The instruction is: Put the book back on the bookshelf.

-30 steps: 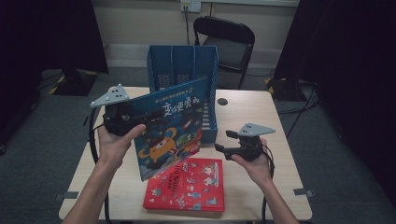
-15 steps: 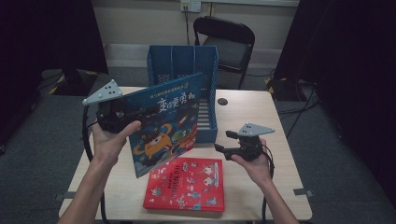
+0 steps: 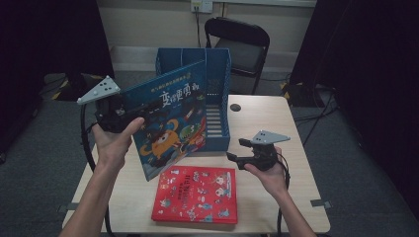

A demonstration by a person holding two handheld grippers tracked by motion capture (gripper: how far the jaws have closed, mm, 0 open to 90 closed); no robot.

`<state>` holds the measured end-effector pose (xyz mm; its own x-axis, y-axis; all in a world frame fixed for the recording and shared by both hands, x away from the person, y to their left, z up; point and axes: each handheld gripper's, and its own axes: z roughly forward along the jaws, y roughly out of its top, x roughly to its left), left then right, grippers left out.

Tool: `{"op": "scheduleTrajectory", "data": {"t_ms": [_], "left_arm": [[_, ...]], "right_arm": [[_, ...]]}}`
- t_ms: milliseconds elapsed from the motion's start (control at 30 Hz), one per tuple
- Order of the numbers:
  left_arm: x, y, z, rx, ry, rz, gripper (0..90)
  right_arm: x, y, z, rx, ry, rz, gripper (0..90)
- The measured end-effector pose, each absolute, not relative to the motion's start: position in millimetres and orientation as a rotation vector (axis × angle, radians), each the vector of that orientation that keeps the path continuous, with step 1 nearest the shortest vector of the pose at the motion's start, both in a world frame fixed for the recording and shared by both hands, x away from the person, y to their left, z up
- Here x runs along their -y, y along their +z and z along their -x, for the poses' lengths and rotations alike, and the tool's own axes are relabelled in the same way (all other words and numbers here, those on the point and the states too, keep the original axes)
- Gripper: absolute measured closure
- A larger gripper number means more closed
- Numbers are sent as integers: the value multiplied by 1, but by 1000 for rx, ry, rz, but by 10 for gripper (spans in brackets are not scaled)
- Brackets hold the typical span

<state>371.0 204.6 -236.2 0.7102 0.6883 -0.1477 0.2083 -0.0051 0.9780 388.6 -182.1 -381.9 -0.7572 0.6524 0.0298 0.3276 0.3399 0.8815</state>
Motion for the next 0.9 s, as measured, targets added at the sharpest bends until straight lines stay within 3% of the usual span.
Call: {"op": "scheduleTrajectory", "data": {"t_ms": [900], "left_arm": [[-235,-231,-388,-921,565,-1496,835]], "right_arm": [[177,-386,-390,-2308,1372,-864,289]]}}
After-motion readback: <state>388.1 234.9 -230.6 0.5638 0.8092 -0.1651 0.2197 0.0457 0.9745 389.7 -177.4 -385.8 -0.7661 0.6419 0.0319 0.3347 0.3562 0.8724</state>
